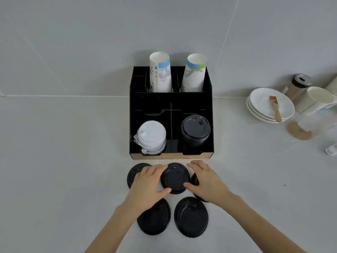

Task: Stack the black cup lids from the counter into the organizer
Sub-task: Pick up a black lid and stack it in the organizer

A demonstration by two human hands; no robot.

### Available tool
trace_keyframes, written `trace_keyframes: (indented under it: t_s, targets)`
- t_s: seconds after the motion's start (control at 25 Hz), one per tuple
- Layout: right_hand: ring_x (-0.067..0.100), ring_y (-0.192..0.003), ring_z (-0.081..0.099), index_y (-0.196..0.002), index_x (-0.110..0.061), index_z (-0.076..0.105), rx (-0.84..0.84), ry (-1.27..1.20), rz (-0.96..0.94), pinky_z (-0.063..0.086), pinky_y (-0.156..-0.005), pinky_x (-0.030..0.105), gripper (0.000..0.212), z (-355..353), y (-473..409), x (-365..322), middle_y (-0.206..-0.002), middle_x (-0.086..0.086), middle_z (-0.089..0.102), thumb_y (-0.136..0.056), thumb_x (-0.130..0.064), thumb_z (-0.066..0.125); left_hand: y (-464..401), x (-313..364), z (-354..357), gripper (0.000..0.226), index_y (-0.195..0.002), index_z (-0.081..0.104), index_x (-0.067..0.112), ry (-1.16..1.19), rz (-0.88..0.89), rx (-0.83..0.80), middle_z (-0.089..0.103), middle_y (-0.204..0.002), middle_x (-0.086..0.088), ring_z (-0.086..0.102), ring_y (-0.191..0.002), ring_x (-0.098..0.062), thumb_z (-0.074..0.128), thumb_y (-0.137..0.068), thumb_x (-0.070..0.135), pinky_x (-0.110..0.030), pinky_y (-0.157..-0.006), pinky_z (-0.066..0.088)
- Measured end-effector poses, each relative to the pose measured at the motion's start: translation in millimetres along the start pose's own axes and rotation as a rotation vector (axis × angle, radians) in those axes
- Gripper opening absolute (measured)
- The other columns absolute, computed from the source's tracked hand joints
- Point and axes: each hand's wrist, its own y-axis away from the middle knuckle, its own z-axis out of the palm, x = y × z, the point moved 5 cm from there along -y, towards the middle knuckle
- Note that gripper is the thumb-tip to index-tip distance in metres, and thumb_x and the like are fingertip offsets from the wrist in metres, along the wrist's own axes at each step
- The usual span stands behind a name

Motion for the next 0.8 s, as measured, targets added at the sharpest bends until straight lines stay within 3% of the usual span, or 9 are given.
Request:
trace_keyframes:
  t_s: [0.32, 0.64, 0.8]
  targets:
    - [0.021, -0.134, 0.027, -0.134, -0.018, 0.028, 0.054, 0.012, -0.055, 0.021, -0.113, 0.034, 0.063, 15.9, -3.7, 2.3, -0.145, 0.003, 0.031, -0.081, -0.031, 0.058, -9.9, -7.7, 17.4, 0.070, -0.138, 0.012, 0.026, -0.114, -0.024, 0.020, 0.028, -0.146, 0.006, 0.021, -0.134, -0.018, 0.052, -0.082, 0.042, -0.038, -0.110, 0.020]
    - [0.022, -0.130, 0.036, -0.133, -0.012, 0.032, 0.160, -0.008, -0.076, 0.018, -0.114, 0.029, 0.057, 20.3, -4.6, -0.6, -0.139, 0.005, 0.042, -0.083, -0.019, 0.057, -16.4, -3.2, 25.6, 0.065, -0.138, 0.013, 0.023, -0.170, -0.024, 0.072, 0.025, -0.148, 0.004, 0.025, -0.133, -0.018, 0.049, -0.085, 0.035, -0.035, -0.109, 0.022]
    - [0.020, -0.128, 0.038, -0.133, -0.014, 0.032, 0.155, -0.073, -0.081, 0.026, -0.110, 0.028, 0.057, 20.2, -1.0, -1.2, -0.140, 0.003, 0.041, -0.082, -0.018, 0.057, -14.4, -2.0, 25.2, 0.062, -0.138, 0.015, 0.023, -0.132, -0.007, 0.077, 0.026, -0.148, 0.004, 0.028, -0.131, -0.018, 0.048, -0.086, 0.034, -0.034, -0.108, 0.024]
